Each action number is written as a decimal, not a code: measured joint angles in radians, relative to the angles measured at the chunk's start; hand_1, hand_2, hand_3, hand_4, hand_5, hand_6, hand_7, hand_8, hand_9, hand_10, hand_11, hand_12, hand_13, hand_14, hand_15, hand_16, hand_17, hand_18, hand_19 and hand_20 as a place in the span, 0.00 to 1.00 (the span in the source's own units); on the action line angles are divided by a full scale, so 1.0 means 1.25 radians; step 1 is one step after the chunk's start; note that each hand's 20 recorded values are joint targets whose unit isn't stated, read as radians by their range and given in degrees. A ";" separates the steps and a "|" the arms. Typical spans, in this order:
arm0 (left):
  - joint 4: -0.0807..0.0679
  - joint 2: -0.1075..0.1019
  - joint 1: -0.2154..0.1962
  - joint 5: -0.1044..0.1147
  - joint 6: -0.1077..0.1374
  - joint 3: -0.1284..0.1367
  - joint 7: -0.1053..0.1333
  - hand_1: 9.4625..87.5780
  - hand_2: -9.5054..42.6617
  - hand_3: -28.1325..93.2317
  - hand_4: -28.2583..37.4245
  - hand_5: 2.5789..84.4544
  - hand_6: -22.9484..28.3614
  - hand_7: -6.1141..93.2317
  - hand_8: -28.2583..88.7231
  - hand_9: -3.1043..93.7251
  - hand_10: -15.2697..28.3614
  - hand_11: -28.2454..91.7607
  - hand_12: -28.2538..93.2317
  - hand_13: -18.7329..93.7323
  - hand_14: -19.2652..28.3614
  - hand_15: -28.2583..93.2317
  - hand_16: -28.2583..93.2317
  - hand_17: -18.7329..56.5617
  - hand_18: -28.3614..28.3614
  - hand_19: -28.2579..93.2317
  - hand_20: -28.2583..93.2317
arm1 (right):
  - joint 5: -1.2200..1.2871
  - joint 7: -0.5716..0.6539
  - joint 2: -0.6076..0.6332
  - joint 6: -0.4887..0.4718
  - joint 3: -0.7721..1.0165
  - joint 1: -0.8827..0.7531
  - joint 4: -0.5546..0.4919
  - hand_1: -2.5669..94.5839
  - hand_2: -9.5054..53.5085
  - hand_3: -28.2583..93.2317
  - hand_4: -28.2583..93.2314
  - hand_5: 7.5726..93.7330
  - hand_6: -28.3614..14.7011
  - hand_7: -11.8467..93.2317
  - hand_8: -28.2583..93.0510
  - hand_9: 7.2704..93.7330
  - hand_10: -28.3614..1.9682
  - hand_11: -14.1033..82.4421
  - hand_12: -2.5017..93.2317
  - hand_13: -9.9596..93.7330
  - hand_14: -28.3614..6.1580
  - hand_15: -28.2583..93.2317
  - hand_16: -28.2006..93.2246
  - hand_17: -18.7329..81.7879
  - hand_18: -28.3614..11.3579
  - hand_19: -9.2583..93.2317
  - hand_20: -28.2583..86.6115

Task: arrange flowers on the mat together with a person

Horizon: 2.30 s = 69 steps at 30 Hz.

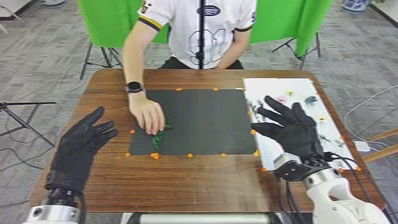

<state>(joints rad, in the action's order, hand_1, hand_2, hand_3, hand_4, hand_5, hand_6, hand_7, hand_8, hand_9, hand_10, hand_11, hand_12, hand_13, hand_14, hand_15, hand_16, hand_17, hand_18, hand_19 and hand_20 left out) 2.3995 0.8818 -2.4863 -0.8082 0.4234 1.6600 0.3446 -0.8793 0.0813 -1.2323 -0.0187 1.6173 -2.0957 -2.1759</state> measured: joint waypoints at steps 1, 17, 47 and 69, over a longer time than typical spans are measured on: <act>0.000 0.000 0.000 0.000 0.000 0.000 0.000 0.15 0.28 0.88 0.00 0.37 0.57 0.21 0.15 0.38 0.79 0.44 0.31 0.37 0.96 0.65 0.15 0.11 0.88 0.62 0.31 | 0.000 0.000 0.000 0.000 0.001 0.000 0.000 0.17 0.36 0.79 0.00 0.39 0.63 0.21 0.15 0.39 0.42 0.24 0.16 0.48 0.22 0.60 0.30 0.29 0.22 0.64 0.38; 0.000 -0.010 -0.001 0.006 0.006 -0.003 0.011 0.15 0.28 0.88 0.00 0.38 0.57 0.21 0.15 0.38 0.80 0.44 0.31 0.37 0.96 0.65 0.15 0.11 0.88 0.62 0.30 | 0.000 0.000 0.001 0.004 -0.002 0.002 0.000 0.17 0.36 0.79 0.00 0.39 0.63 0.22 0.15 0.39 0.42 0.25 0.16 0.48 0.22 0.60 0.30 0.29 0.22 0.64 0.38; 0.000 -0.012 -0.001 0.008 0.009 -0.004 0.014 0.15 0.28 0.88 0.00 0.38 0.57 0.21 0.15 0.38 0.80 0.44 0.31 0.37 0.96 0.65 0.15 0.11 0.88 0.62 0.30 | 0.000 0.000 0.003 0.007 -0.001 0.006 -0.002 0.17 0.36 0.80 0.00 0.39 0.63 0.22 0.15 0.39 0.42 0.25 0.16 0.48 0.21 0.60 0.30 0.29 0.22 0.64 0.38; 0.000 -0.012 0.000 0.005 0.008 0.004 0.010 0.15 0.28 0.88 0.00 0.38 0.57 0.21 0.15 0.38 0.80 0.45 0.31 0.37 0.96 0.65 0.15 0.11 0.88 0.62 0.31 | -0.727 0.565 0.214 0.268 -0.120 0.081 -0.101 0.36 0.15 0.81 0.06 0.55 0.52 0.26 0.14 0.63 0.30 0.45 0.19 0.71 0.37 0.75 0.32 0.48 0.13 0.89 0.21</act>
<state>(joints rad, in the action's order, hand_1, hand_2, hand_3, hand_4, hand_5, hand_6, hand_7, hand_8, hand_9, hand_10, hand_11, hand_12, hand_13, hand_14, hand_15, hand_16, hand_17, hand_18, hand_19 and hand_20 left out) 2.3995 0.8669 -2.4868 -0.8015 0.4334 1.6647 0.3569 -1.7882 0.7873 -0.9651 0.3167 1.4676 -1.9946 -2.3019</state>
